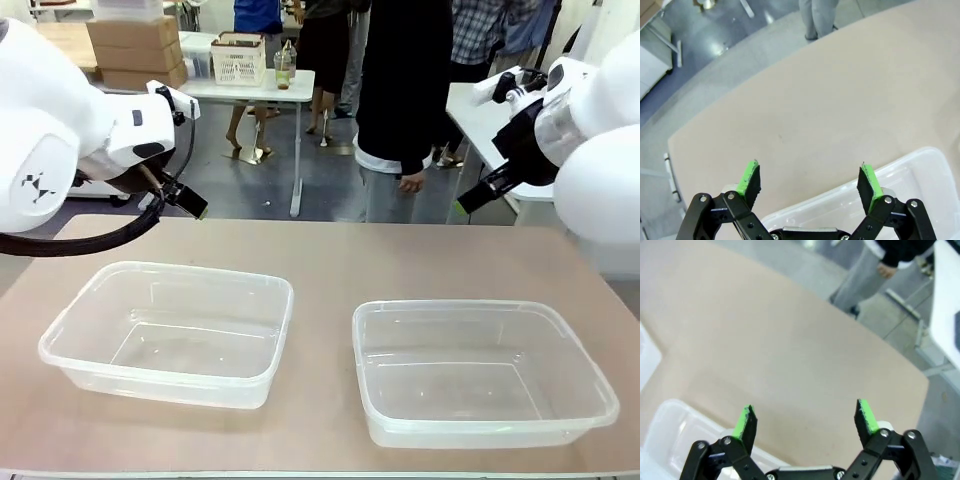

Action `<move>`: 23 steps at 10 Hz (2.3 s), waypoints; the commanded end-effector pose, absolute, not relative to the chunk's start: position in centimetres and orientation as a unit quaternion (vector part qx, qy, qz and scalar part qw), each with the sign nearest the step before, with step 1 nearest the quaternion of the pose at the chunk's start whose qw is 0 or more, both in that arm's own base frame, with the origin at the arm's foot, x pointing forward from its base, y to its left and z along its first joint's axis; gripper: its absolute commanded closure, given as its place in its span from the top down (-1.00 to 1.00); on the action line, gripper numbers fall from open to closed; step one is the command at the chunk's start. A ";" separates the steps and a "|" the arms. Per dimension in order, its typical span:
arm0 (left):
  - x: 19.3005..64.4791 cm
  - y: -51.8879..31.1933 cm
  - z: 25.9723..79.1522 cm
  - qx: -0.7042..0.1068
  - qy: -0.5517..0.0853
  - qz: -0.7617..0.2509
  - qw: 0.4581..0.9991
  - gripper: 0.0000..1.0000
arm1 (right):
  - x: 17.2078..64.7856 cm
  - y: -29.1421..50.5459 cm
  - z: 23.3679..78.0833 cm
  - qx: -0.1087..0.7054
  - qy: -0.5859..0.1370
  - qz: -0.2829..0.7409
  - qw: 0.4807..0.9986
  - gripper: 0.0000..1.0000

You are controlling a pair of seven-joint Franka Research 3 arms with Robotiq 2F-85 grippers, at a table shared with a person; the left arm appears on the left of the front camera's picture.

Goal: Sort the waste into each basket.
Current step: Pick up the Organizing box on the left side of the table and lift it.

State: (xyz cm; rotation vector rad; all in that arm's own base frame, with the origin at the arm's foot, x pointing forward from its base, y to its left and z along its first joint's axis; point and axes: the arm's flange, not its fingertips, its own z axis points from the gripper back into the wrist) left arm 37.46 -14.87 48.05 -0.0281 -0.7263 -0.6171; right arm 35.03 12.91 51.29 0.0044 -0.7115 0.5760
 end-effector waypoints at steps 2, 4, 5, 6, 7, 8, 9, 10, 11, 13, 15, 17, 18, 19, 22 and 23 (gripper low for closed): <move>33.7 -7.5 53.3 -0.198 -0.337 -0.285 0.875 1.00 | 30.8 3.4 56.4 0.361 -0.247 0.079 0.896 1.00; 33.5 -1.2 54.0 -0.376 -0.212 -0.097 0.897 1.00 | 29.4 -5.0 56.1 0.479 -0.266 -0.097 0.831 1.00; 32.7 2.5 53.0 -0.506 -0.197 -0.129 0.829 1.00 | 28.9 -7.9 55.0 0.511 -0.278 -0.148 0.800 1.00; 32.5 5.5 50.8 -0.535 -0.236 -0.080 0.807 1.00 | 28.7 -9.2 53.6 0.479 -0.285 -0.188 0.808 1.00; 32.4 -1.8 53.6 -0.371 -0.273 -0.233 0.856 1.00 | 28.5 -5.2 56.0 0.381 -0.284 0.072 0.877 1.00; 32.4 -1.8 53.6 -0.371 -0.273 -0.233 0.856 1.00 | 28.5 -5.2 56.0 0.381 -0.284 0.072 0.877 1.00; 32.4 -1.8 53.6 -0.371 -0.273 -0.233 0.856 1.00 | 28.5 -5.2 56.0 0.381 -0.284 0.072 0.877 1.00; 32.4 -1.8 53.6 -0.371 -0.273 -0.233 0.856 1.00 | 28.5 -5.2 56.0 0.381 -0.284 0.072 0.877 1.00; 32.4 -1.8 53.6 -0.371 -0.273 -0.233 0.856 1.00 | 28.1 -5.9 55.5 0.392 -0.274 0.044 0.877 1.00; 31.9 -4.7 54.5 -0.312 -0.217 -0.294 0.877 1.00 | 29.6 6.1 56.5 0.391 -0.178 0.155 0.889 1.00; 29.5 -5.9 55.1 -0.182 -0.151 -0.367 0.899 1.00 | 27.2 19.6 55.6 0.347 -0.110 0.241 0.900 1.00; 26.4 -5.0 52.9 -0.123 -0.104 -0.368 0.916 1.00 | 23.9 28.2 52.7 0.275 -0.096 0.294 0.910 1.00; 24.1 -4.8 51.2 -0.075 -0.050 -0.411 0.907 1.00 | 22.7 31.2 51.0 0.225 -0.138 0.317 0.911 1.00; 22.1 -4.6 50.2 -0.041 -0.039 -0.419 0.906 1.00 | 23.1 30.4 51.0 0.225 -0.144 0.337 0.903 1.00; 24.8 -4.9 52.2 -0.076 -0.048 -0.400 0.912 1.00 | 20.7 32.2 50.4 0.244 -0.106 0.344 0.901 1.00; 27.8 -6.6 49.8 -0.058 -0.043 -0.364 0.928 1.00 | 20.8 37.9 48.4 0.154 -0.071 0.262 0.950 1.00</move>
